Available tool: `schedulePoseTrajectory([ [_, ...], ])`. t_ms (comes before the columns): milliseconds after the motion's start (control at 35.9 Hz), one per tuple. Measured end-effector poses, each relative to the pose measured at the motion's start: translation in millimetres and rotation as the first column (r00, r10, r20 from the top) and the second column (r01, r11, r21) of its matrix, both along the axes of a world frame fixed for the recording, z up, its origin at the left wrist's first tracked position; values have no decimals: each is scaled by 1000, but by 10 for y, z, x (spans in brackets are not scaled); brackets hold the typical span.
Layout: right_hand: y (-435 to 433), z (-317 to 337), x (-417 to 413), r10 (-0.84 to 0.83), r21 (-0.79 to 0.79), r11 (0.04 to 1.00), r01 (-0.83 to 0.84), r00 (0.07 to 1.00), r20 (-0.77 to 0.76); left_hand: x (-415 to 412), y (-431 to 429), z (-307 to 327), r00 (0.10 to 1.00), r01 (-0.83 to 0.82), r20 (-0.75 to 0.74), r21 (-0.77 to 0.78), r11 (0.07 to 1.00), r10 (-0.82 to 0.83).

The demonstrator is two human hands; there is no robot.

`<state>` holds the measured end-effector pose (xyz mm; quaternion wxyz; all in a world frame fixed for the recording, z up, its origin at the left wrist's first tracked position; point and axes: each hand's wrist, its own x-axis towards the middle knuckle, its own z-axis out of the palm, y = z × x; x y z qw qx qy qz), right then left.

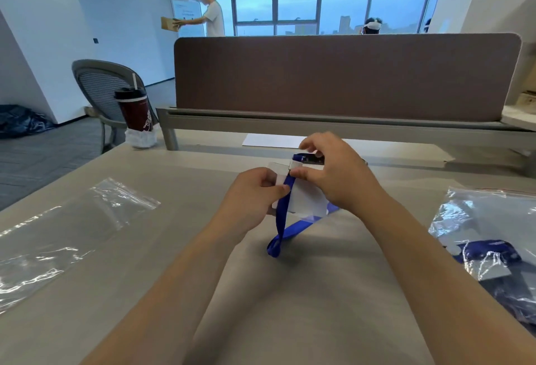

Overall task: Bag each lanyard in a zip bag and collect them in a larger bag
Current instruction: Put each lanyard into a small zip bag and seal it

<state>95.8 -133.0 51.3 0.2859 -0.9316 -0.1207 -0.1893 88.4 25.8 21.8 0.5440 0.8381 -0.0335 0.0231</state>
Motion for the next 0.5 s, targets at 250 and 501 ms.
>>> schedulePoseTrajectory([
  [250,41,-145,100,-209,368,889,273,956,-205,55,227,216,968,-229,23,-341,912,252],
  [501,361,-194,-41,340,404,909,-100,738,-582,102,267,354,959,-237,34,-450,861,281],
])
